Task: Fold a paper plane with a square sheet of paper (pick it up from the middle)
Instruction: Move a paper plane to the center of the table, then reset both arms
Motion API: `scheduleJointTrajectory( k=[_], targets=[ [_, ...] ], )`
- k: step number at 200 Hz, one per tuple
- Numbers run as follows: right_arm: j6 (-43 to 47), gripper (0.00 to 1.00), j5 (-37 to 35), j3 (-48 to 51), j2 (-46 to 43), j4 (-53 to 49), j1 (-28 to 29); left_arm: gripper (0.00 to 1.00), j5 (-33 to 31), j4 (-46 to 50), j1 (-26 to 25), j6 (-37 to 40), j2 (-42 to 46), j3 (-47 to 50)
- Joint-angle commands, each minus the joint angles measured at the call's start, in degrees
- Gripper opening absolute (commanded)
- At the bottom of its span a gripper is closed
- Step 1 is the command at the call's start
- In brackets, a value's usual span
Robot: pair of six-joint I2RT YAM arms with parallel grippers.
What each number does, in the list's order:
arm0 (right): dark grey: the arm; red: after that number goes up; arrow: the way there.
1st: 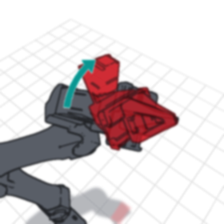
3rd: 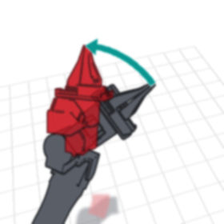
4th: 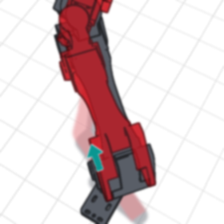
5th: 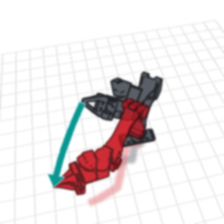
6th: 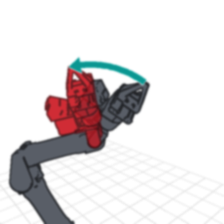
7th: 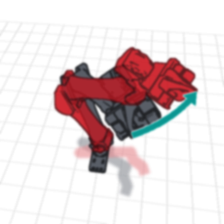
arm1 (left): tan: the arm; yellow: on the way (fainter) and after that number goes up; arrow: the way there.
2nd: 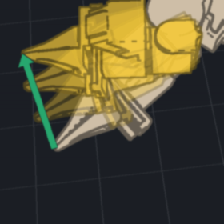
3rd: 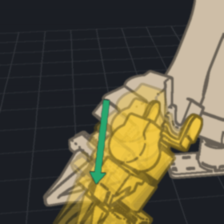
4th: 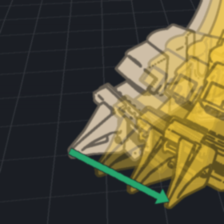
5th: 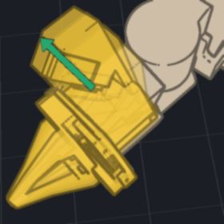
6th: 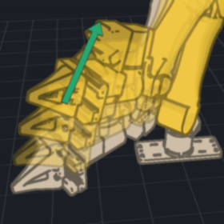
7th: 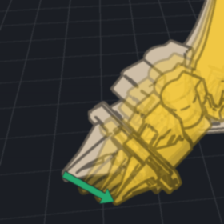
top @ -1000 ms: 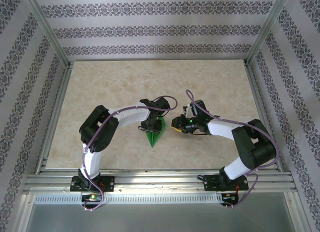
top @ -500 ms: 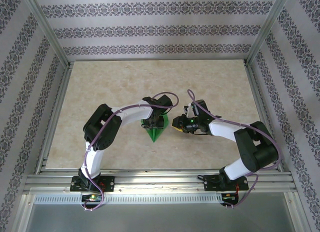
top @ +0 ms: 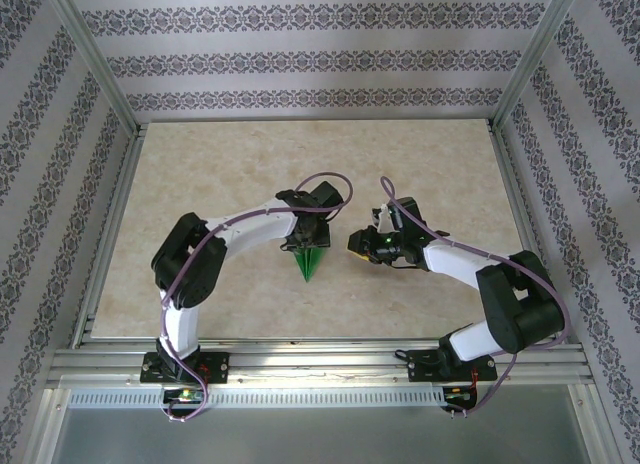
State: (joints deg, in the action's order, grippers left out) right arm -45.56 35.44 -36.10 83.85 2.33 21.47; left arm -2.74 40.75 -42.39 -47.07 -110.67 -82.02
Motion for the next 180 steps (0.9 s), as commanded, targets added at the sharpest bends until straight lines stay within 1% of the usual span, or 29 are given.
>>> scheduleJointTrajectory(
  k=[1, 24, 43, 58, 63, 76, 84, 88, 100, 117, 125, 134, 139, 152, 170, 180],
  targets=[
    [1.47, 0.32, 0.18, -0.2, -1.5, -0.92, -0.55, 0.6, -1.58, -0.85, -0.02, -1.4, 2.18, 0.66],
    [3.17, 0.34, -1.35, -1.08, -2.84, -2.62, -0.98, 0.61, -1.95, -2.28, -0.15, -0.65, 5.73, 1.94],
    [6.64, 0.41, -6.06, -3.13, -4.62, -6.69, -2.23, 0.64, -4.31, -5.58, -0.15, 1.37, 11.51, 4.71],
    [10.43, 0.47, -13.28, -6.48, -5.67, -12.23, -3.34, 0.75, -8.71, -9.29, -0.06, 4.02, 17.09, 8.6],
    [12.37, 0.49, -16.66, -7.65, -5.92, -13.94, -3.37, 0.79, -10.41, -10.29, 0.09, 5.16, 19.47, 10.09],
    [16.08, 0.56, -27.53, -10.73, -6.25, -16.77, -3.3, 0.89, -13.38, -13.83, 1.08, 9.28, 24.4, 14.52],
    [18.67, 0.58, -34.03, -12.25, -6.4, -17.26, -3.37, 1.0, -15.96, -15.04, 2.05, 11.1, 27.5, 17.3],
    [20.19, 0.59, -37.18, -12.76, -6.49, -17.21, -3.25, 1.0, -17.36, -15.58, 2.67, 11.74, 28.98, 18.82],
    [25.69, 0.62, -47.56, -12.86, -6.66, -14.19, -2.86, 1.0, -18.12, -17.94, 5.73, 15.87, 33.38, 23.35],
    [36.61, 0.65, -61.05, -9.84, -6.36, -4.5, -2.42, 1.0, -20.33, -19.56, 11.38, 20.07, 38.55, 29.04],
    [41.1, 0.72, -65.47, -8.63, -6.34, -0.65, -2.38, 1.0, -19.85, -20.92, 14.68, 22.71, 41.17, 31.69],
    [44.73, 0.81, -68.76, -6.94, -5.94, 3.89, -2.76, 1.0, -19.98, -22.53, 18.31, 25.28, 44.27, 34.7],
    [46.12, 0.85, -70.43, -5.79, -5.27, 6.69, -3.32, 1.0, -20.06, -23.47, 20.34, 26.32, 45.73, 36.32],
    [47.84, 0.89, -72.49, -3.98, -2.46, 11.42, -5.14, 1.0, -18.1, -27.22, 25.69, 28.61, 49.07, 40.7],
    [48.35, 0.89, -68.98, -2.46, 1.49, 15.26, -8.2, 1.0, -13.05, -30.63, 32.07, 31.38, 50.75, 44.64],
    [49.27, 0.9, -66.2, -0.16, 3.15, 21.53, -9.39, 1.0, -12.67, -31.28, 34.36, 32.52, 49.93, 45.7]
  ],
)
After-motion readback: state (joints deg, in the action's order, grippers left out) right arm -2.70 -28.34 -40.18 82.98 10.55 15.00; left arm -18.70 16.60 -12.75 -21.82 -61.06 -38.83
